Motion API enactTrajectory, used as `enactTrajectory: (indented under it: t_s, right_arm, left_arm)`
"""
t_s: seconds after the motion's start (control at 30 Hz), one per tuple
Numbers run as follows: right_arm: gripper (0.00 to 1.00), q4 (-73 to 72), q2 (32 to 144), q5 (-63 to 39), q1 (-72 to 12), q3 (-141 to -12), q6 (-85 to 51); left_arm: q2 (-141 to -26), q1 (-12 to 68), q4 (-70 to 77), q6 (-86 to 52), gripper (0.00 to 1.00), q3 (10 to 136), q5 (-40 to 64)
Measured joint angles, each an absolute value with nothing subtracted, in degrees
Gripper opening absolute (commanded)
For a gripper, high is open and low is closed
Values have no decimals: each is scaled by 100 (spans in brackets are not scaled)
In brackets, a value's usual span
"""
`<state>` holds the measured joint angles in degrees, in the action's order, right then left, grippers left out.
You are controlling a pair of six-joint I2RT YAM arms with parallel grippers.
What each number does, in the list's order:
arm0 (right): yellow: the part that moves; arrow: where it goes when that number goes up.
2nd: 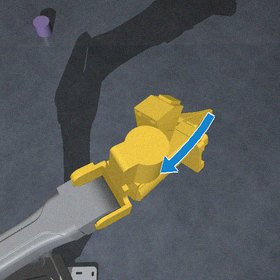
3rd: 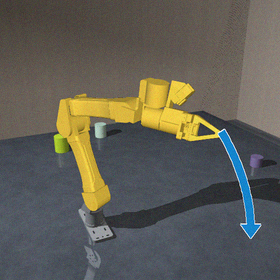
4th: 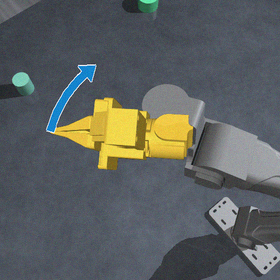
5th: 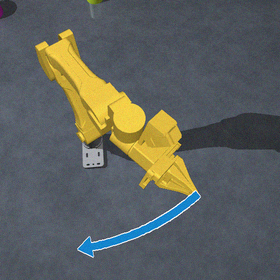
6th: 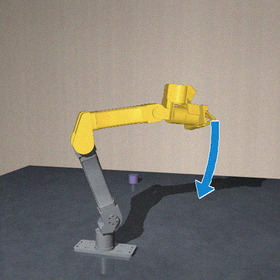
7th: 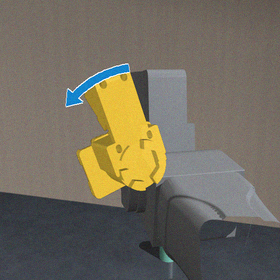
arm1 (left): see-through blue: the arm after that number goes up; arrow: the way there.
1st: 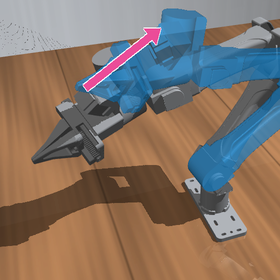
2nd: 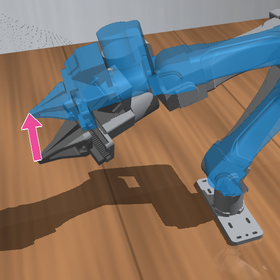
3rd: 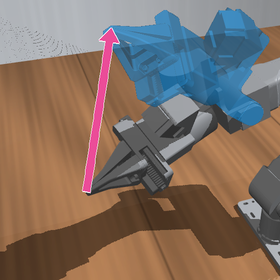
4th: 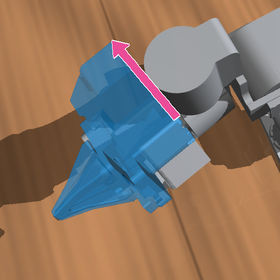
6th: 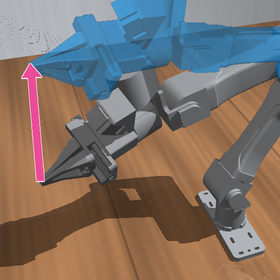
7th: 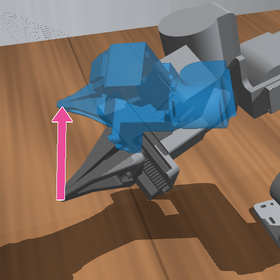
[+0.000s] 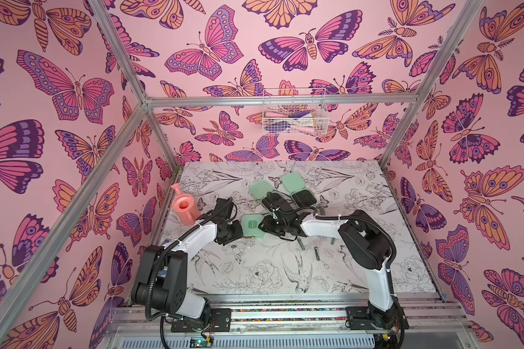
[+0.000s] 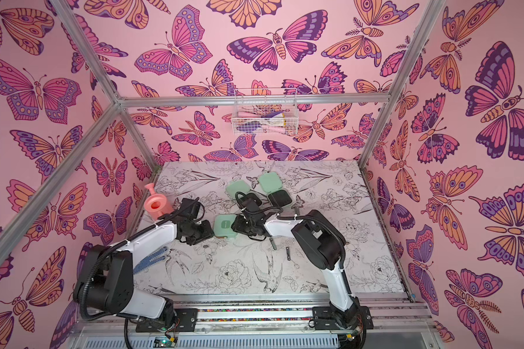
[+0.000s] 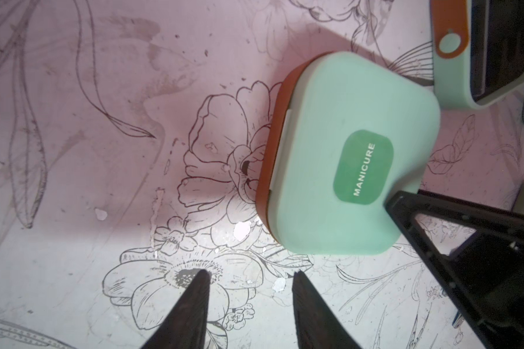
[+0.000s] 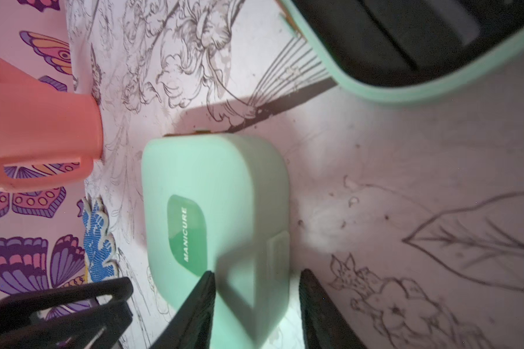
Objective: Organize nail clipper sets
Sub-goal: Close the storage box at the center of the board, then move the storage box to the center of the board.
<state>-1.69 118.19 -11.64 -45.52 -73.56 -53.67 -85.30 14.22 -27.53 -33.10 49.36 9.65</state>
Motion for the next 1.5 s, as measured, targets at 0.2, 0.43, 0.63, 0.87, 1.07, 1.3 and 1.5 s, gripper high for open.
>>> enactTrajectory:
  t_s: [0.2,0.43,0.63,0.87,1.07,1.3,1.5]
  right_arm:
    - [48,235,11734,-1216,-4552,-7393,-5159]
    - [38,-156,12116,-1621,-4578,-7686,-5463]
    - [33,-755,12534,-1833,-4692,-7990,-6036]
    - [34,-1063,13170,-1933,-4882,-8759,-6622]
    - [42,-672,13076,-1769,-4882,-8842,-6390]
    - [43,1321,11764,-1302,-3916,-8842,-4731]
    - [39,2388,11325,-1100,-2967,-9854,-3183]
  left_arm:
    - [-8508,1422,-2746,-3354,50,4895,1013]
    - [-8221,1422,-2738,-3479,46,4574,1055]
    - [-8119,1422,-2700,-3564,45,4311,1122]
    - [-8066,1422,-2652,-3588,48,4303,1227]
    - [-8071,1557,-2707,-3524,60,4550,1236]
    - [-8698,2206,-2622,-3454,57,5902,1194]
    - [-10005,2285,-2320,-3642,55,7041,1192]
